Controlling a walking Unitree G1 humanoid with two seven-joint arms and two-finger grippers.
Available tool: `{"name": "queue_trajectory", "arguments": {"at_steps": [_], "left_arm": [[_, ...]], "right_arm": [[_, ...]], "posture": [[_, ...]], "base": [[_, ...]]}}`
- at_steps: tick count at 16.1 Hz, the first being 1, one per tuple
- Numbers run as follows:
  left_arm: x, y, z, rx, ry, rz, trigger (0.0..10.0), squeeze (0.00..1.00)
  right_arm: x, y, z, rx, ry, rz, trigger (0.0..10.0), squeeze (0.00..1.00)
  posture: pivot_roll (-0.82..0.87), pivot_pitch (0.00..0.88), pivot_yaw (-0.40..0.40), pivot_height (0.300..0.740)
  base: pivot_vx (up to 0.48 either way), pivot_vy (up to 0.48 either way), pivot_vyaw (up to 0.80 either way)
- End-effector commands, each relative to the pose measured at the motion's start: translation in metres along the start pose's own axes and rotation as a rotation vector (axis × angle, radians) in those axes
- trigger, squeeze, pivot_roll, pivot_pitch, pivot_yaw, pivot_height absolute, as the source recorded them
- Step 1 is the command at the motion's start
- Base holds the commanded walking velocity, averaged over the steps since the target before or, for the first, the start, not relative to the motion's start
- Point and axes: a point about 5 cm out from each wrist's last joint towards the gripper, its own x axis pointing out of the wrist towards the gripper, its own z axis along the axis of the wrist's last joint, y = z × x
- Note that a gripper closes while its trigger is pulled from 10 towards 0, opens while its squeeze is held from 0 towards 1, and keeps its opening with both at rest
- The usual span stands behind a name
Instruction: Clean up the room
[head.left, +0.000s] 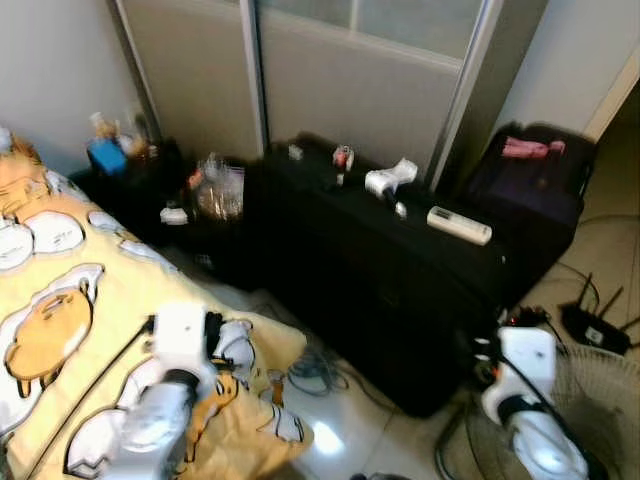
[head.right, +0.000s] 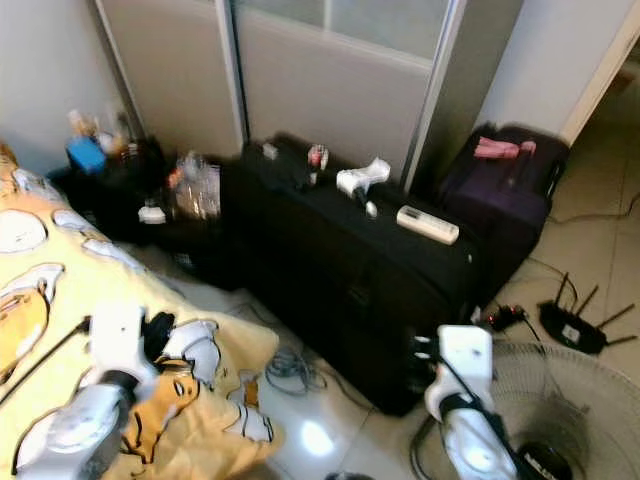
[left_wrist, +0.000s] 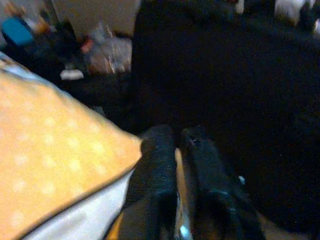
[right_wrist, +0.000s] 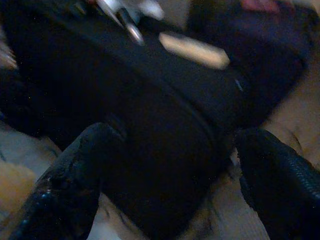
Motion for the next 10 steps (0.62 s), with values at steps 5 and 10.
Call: {"name": "queue_trajectory", "arguments": {"at_steps": [5, 10], "left_arm": [[-0.005, -0.011, 0.026, 0.015, -0.153, -0.044, 10.0, 1.0], [-0.005, -0.007, 0.027, 0.079, -0.14, -0.053, 10.0, 0.0]], "right_arm": [[0.005, 0.014, 0.015, -0.054, -0.122, 0.12, 10.0, 1.0], [0.001, 0.014, 0.009, -0.015, -0.117, 0.135, 10.0, 1.0]], "posture": [[0.0, 0.0, 0.004, 0.74], [-0.01, 0.0, 0.028, 0.74]], "base": [[0.0, 0.0, 0.73], [0.0, 0.0, 0.8]]}}
